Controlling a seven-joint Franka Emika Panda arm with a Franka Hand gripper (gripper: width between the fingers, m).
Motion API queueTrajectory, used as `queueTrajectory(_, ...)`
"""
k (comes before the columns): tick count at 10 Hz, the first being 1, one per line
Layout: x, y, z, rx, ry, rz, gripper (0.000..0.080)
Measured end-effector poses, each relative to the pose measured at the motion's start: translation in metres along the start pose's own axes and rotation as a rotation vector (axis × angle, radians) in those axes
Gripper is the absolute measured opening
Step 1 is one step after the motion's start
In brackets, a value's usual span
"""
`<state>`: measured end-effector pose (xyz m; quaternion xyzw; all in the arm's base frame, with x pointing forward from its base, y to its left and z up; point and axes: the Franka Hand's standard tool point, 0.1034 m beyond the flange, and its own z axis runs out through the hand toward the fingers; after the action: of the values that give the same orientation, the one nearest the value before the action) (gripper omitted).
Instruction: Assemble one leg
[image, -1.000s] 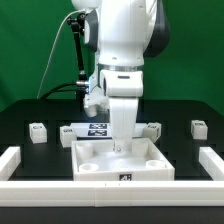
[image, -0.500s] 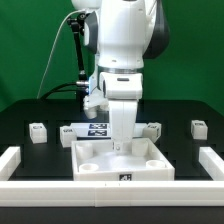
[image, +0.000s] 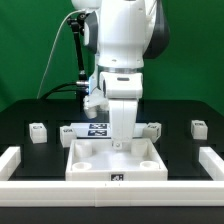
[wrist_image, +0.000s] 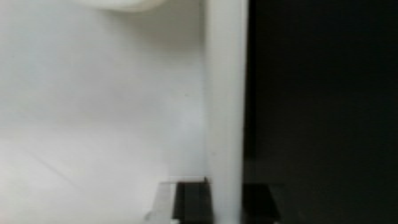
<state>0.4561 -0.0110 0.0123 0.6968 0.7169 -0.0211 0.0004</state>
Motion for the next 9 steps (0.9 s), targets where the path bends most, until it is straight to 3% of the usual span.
queueTrajectory(4, 0.003, 0.000, 0.000, -0.001, 0.002, 0.012, 0.0059)
queueTrajectory(7, 0.045, 0.009, -0.001, -0.013, 0.017, 0.066, 0.0059)
queueTrajectory(9, 0.072, 0.024, -0.002, -0.031, 0.030, 0.064, 0.0059)
